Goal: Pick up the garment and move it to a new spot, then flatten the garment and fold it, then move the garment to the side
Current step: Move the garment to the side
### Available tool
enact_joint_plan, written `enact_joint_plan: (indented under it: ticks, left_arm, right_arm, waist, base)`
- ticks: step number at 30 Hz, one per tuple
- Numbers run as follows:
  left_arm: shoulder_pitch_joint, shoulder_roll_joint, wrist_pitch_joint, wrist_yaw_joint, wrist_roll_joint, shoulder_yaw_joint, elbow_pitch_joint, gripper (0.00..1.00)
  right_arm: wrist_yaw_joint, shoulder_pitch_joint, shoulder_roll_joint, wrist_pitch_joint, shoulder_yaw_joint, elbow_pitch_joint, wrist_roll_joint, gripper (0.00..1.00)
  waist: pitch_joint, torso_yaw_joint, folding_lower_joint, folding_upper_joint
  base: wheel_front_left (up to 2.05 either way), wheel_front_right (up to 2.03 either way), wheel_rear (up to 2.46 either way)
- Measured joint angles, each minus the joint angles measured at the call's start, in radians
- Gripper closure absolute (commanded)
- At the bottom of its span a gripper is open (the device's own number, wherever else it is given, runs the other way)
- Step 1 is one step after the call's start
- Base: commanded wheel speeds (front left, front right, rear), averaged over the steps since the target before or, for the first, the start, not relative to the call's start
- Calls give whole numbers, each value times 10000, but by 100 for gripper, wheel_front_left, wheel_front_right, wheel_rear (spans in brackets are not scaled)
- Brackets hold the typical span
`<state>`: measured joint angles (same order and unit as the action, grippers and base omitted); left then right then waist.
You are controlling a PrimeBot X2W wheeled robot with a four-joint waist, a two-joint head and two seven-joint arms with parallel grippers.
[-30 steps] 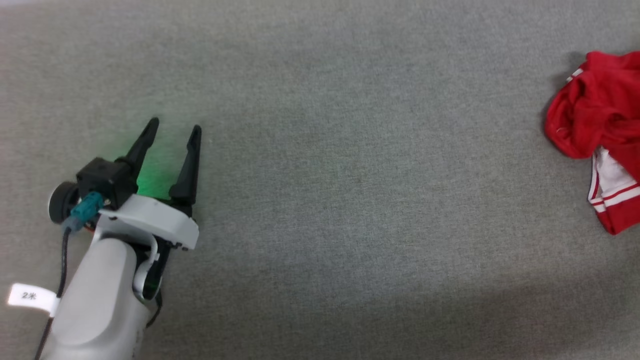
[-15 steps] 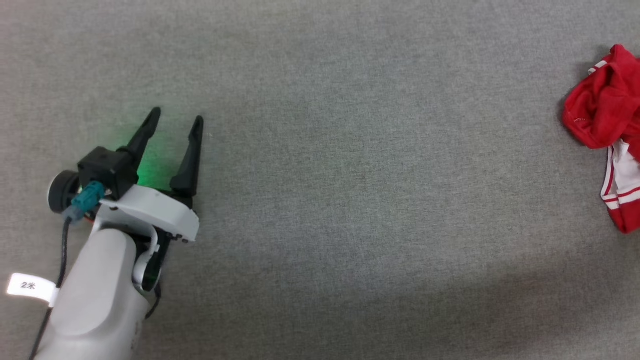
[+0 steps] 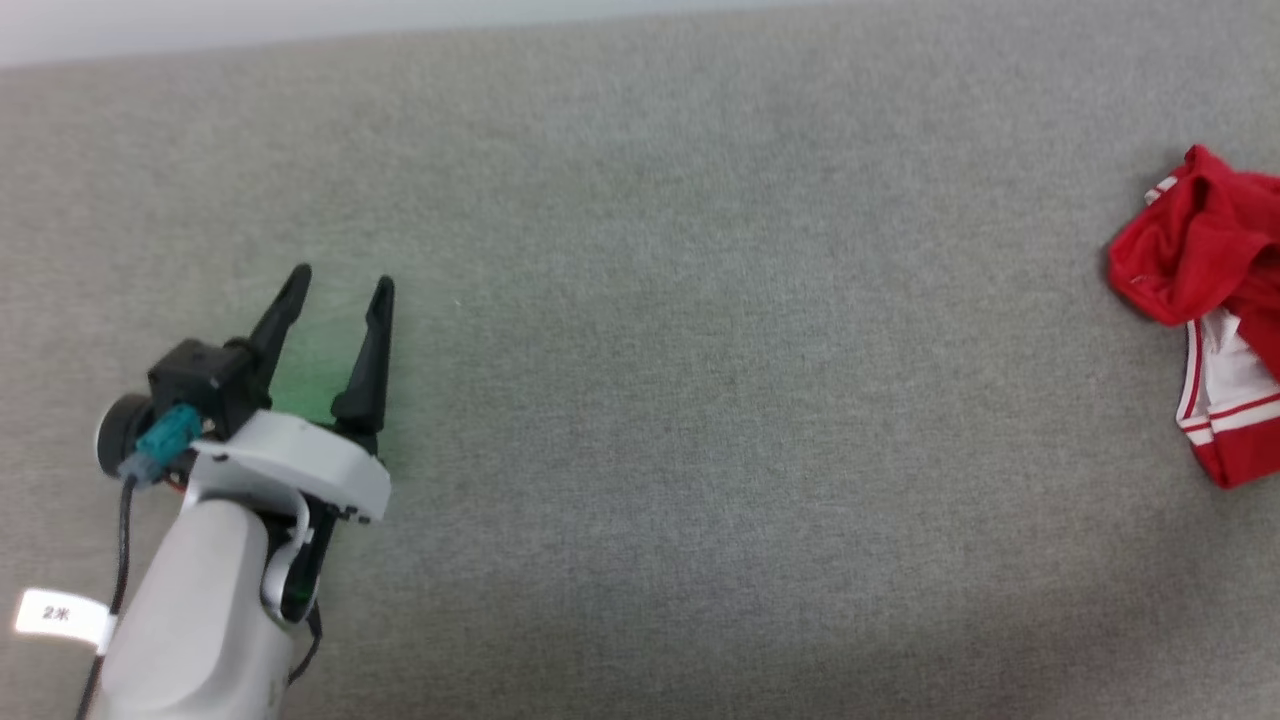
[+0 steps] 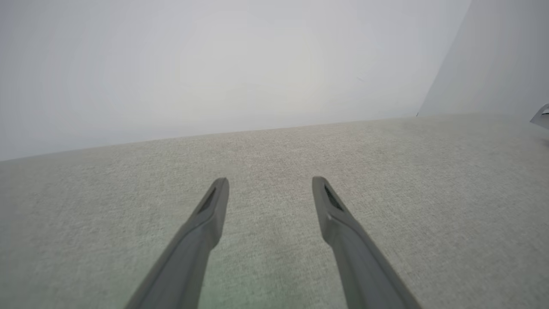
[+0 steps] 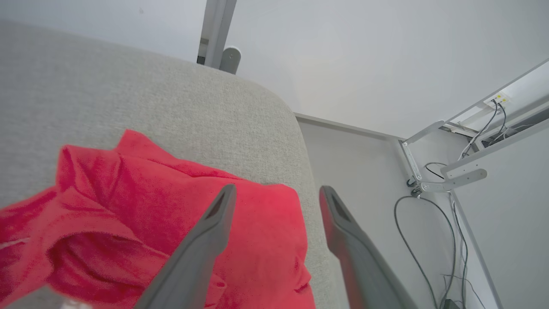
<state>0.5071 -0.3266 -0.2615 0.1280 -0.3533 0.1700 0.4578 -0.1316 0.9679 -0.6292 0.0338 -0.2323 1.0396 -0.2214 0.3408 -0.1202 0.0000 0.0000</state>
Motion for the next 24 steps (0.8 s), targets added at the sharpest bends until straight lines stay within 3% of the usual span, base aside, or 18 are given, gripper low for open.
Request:
enact_joint_plan:
  ticks: [13, 24]
  left_arm:
    - [-1690, -67, 0, 13, -343, -763, -58, 0]
    - [-3249, -134, 0, -6, -295, -1536, -274, 0]
  right_arm:
    - [0, -1728, 1275, -1707, -389, -1409, -1097, 0]
    - [0, -3983, 1733, -2589, -326, -2748, -1565, 0]
  waist:
    - [-1461, 309, 0, 0]
    - [-2655, 609, 1, 0]
  base:
    - [0, 0, 0]
    - [0, 0, 0]
